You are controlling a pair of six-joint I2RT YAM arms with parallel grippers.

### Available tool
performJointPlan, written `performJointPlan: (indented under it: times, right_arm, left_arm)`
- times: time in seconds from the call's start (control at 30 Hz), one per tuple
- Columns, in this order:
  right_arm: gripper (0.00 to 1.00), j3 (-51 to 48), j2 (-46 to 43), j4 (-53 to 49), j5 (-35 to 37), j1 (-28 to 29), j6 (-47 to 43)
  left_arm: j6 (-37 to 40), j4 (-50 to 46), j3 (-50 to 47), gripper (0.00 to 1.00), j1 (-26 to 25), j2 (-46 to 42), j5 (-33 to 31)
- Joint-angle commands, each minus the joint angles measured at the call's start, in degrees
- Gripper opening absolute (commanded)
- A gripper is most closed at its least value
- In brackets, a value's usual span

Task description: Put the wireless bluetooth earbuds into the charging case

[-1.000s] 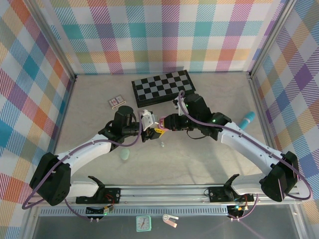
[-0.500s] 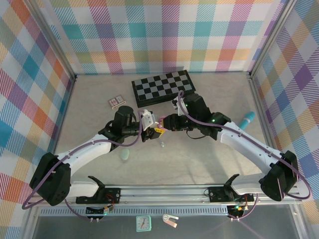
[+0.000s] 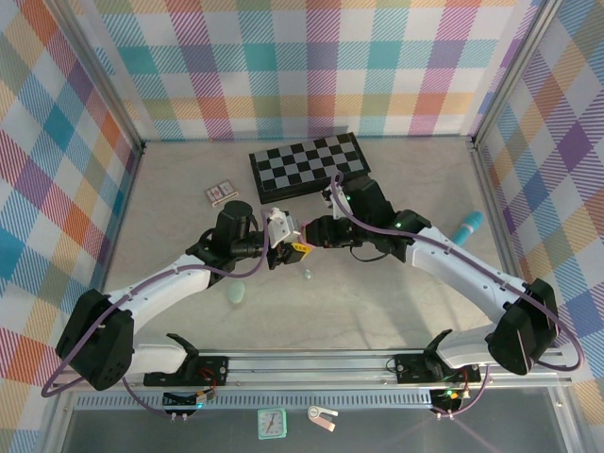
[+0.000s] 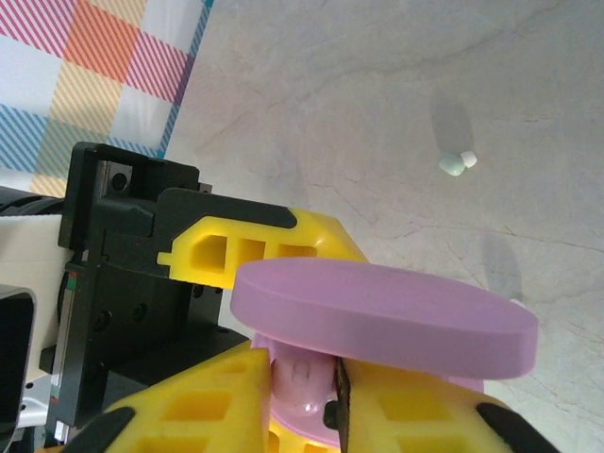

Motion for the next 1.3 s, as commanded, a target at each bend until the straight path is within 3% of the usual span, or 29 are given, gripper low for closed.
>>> performJointPlan:
  times: [0.0,0.23,0.43,0.57,0.9,1.27]
  right_arm:
    - [0.32,1.13,0.02,-1.66,-0.81,0.22,-1.23]
    - [0.49,0.46,-4.99,-5.27,4.10,0.14,-4.21]
    - [0.54,-2.34,-12.35,-3.50,8.38,-1.58,-3.73]
    - [0.56,-0.81,-11.03,-3.02,10.57,-4.55,-0.68]
    - [0.60,6.18,-1.74,-3.81,6.61,-5.74,1.26]
    - [0.62,0.52,-6.59,-4.26,4.09,-5.77,2.02]
  left_arm:
    - [-0.16,2.67,1.54,0.19,-0.23,-1.49,0.58]
    - [-1.33,4.20,0.90,0.19,-0.23,-2.06,0.61]
    - [-1.43,4.46,0.98,0.19,-0.23,-2.23,1.10]
    - [-1.83,4.79,1.52,0.19,-0.25,-2.20,2.52]
    - [-1.55,4.47,0.98,0.19,-0.23,-3.84,2.95]
    - [-4.59,8.00,1.07,0.19,-0.17,-3.37,0.85]
